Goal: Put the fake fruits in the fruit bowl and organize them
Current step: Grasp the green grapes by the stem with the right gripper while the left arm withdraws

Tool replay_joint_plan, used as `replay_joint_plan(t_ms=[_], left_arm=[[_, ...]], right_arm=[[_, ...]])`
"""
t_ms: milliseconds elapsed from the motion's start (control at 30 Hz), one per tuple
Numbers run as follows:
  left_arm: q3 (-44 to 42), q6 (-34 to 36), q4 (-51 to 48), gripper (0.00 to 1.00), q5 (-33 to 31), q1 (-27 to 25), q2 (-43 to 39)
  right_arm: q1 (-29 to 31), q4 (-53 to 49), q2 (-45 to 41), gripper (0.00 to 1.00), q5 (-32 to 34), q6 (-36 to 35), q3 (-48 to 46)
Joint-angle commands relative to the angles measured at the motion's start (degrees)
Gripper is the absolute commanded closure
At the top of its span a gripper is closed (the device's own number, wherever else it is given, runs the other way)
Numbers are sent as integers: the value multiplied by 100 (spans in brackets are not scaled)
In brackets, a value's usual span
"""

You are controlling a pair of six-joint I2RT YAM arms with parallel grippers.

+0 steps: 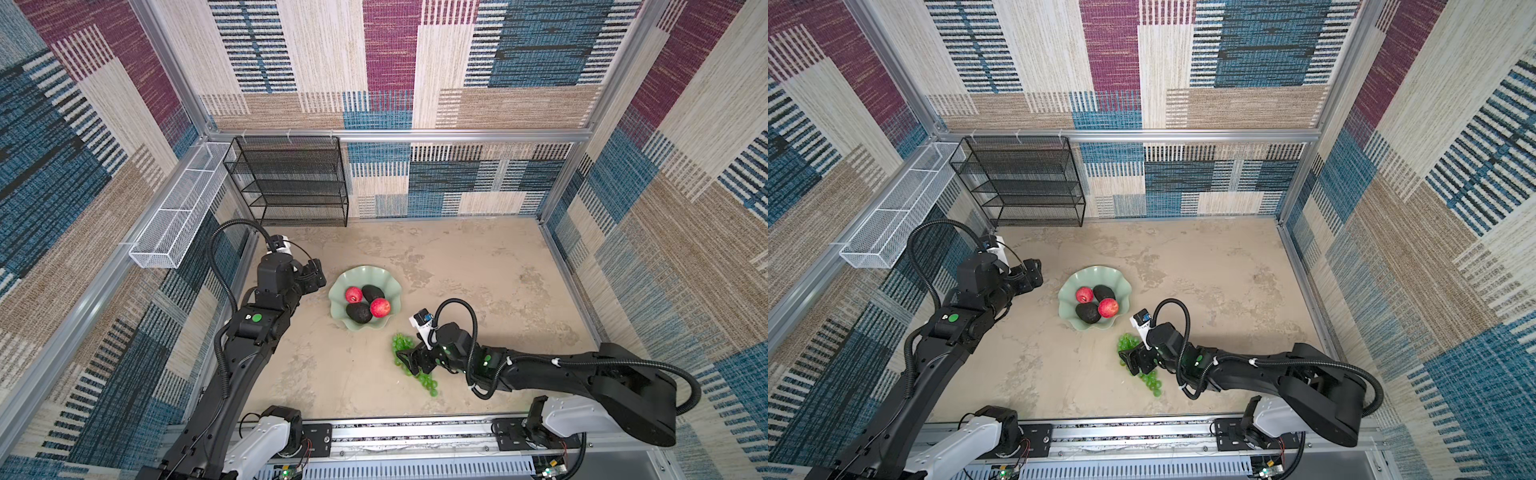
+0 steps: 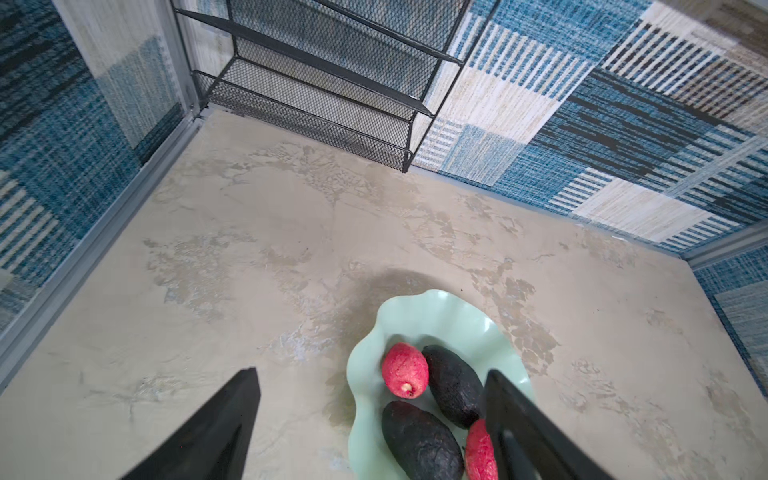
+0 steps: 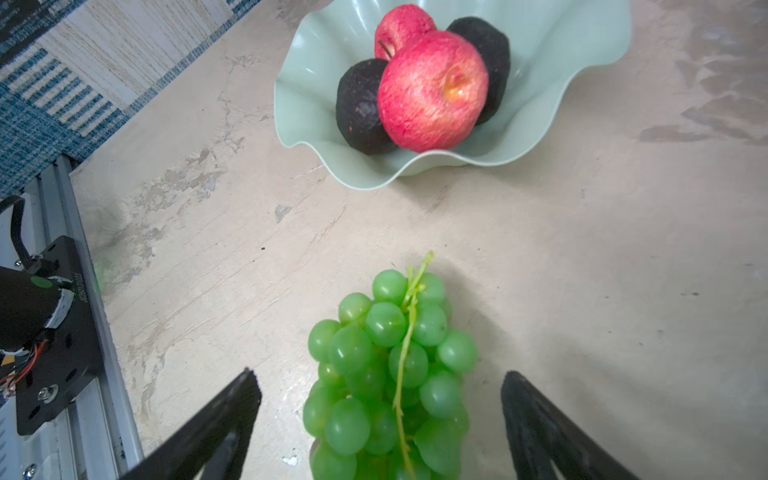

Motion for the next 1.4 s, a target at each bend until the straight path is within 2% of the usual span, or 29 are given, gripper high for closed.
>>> replay_joint_plan(t_ms=[0,167,400,433,500,567,767,967,1033,1100,1167,1233,1300,1367], left_arm=[[-47,125,-135,13,-100,93,-134],[-88,121,-177,13,-69,208,-230],[-122,130,-164,13,29,333,-199],[-118,127,-163,13,47,349,-196],[-140,113,-140,13,105,368,-181],[-154,104,-135,13,117,391,-175],[-149,106,-101,13,212,464,-106],[-132,117,-93,13,286,540,-86],[-149,113,-93,13,308,562,-84],[-164,99,-82,13,347,588,-67],[-191,69,-58,13,393,614,-57],[-208,31,-53,13,437,636,-40],[-219,18,-40,13,472,658,-44],[-219,7,-37,13,477,681,-54]], right_arm=[[41,504,378,9,-104,-67,109],[60,848,899,18,-131,44,106],[60,686,1393,41,-15,33,417],[60,659,1421,42,19,46,443],[57,627,1449,52,84,90,453],[59,601,1427,57,113,105,462],[60,812,1064,63,98,357,392],[51,850,507,66,234,661,379],[47,635,346,64,277,573,474],[50,282,298,56,387,457,608],[49,98,289,40,413,350,612],[45,55,287,18,404,304,503],[44,14,317,9,402,310,412],[48,-22,390,6,427,346,362]])
